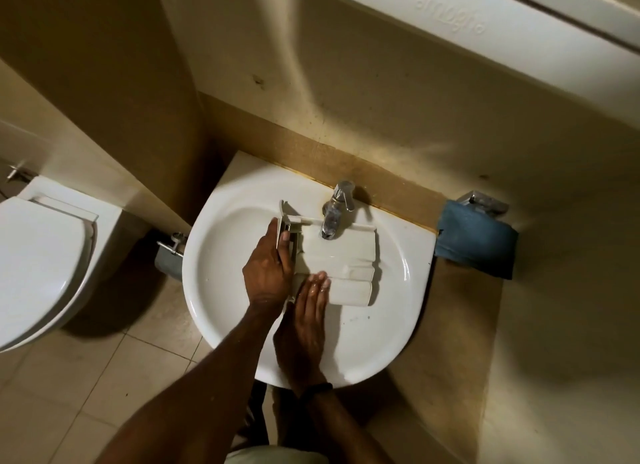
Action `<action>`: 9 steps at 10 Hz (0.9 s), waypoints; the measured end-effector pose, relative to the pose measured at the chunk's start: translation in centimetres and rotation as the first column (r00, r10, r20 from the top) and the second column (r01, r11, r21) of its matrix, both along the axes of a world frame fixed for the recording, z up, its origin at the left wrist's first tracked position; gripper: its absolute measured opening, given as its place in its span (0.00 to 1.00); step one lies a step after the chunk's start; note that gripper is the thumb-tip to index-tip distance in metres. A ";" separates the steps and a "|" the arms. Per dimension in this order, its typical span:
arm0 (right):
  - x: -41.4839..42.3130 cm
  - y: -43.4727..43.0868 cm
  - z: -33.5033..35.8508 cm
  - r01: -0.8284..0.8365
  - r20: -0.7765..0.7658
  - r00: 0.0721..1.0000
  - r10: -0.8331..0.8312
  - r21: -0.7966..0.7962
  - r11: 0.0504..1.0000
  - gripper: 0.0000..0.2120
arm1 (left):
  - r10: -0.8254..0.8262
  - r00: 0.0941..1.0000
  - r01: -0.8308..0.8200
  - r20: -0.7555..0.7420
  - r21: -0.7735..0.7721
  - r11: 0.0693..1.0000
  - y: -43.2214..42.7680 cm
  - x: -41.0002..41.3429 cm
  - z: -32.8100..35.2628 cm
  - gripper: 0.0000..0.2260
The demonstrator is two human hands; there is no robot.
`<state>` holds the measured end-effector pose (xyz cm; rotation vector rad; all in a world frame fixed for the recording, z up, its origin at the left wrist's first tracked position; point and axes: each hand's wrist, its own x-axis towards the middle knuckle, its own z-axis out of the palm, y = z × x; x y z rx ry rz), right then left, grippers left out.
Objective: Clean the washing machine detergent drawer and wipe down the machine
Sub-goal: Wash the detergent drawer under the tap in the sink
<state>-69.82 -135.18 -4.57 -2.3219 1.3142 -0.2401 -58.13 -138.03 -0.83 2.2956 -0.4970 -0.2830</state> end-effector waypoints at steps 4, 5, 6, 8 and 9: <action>-2.0 -6.9 1.5 0.729 -0.047 0.182 -0.982 0.676 0.103 0.28 | 0.004 1.000 -0.005 0.005 0.026 1.000 -0.1 0.0 0.0 0.40; -0.9 -8.6 0.0 -0.001 -0.064 -0.882 -0.468 0.991 -0.134 0.31 | 0.003 1.000 -0.003 0.014 0.022 1.000 0.0 -0.2 -0.1 0.39; 3.5 -7.7 0.0 0.277 -0.041 -0.680 -0.732 0.910 -0.308 0.31 | 0.007 1.000 -0.008 0.025 0.017 1.000 0.1 0.0 -0.1 0.39; 3.4 -7.2 1.2 0.475 -0.127 -0.135 -0.983 0.862 -0.177 0.39 | 0.005 0.999 -0.005 0.032 0.009 1.000 -0.1 -0.1 -0.1 0.39; 3.7 -7.1 1.7 0.515 -0.091 -0.014 -0.996 0.853 -0.085 0.40 | 0.012 0.999 -0.012 0.041 0.004 1.000 0.0 0.0 -0.2 0.39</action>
